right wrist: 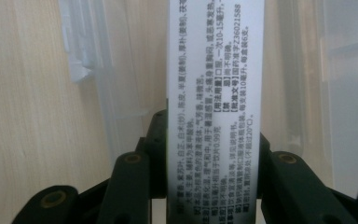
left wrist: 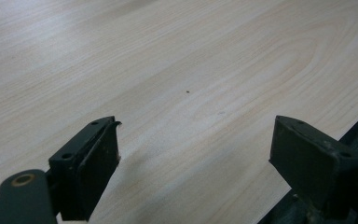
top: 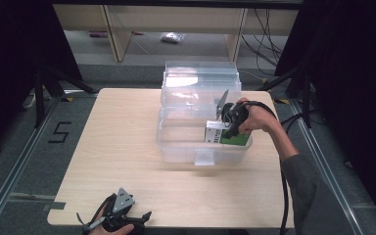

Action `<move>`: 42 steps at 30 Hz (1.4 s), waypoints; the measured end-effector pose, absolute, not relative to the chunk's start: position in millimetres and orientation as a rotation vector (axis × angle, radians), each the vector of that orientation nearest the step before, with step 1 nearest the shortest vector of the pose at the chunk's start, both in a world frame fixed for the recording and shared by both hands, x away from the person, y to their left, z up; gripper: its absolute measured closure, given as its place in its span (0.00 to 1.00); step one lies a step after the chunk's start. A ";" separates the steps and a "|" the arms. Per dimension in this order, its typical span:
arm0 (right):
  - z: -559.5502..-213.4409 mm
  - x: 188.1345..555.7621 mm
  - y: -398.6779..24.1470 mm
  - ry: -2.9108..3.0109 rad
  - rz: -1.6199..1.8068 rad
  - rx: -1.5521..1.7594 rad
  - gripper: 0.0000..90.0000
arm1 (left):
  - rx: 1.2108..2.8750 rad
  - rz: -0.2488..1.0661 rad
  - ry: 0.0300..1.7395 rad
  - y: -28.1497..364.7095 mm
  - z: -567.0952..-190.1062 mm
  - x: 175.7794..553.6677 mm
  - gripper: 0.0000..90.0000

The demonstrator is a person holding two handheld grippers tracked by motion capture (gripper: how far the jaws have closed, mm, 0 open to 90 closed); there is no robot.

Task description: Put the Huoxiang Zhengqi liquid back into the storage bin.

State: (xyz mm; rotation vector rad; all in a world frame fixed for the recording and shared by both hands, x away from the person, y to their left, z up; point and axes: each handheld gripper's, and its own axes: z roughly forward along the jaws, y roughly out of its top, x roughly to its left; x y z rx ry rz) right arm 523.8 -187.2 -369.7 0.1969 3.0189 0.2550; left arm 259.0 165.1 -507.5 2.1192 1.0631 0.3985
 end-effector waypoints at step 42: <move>-407.4 531.6 -177.7 3.064 0.118 0.281 0.69 | 2.119 0.404 1.051 164.3 -506.1 257.9 0.17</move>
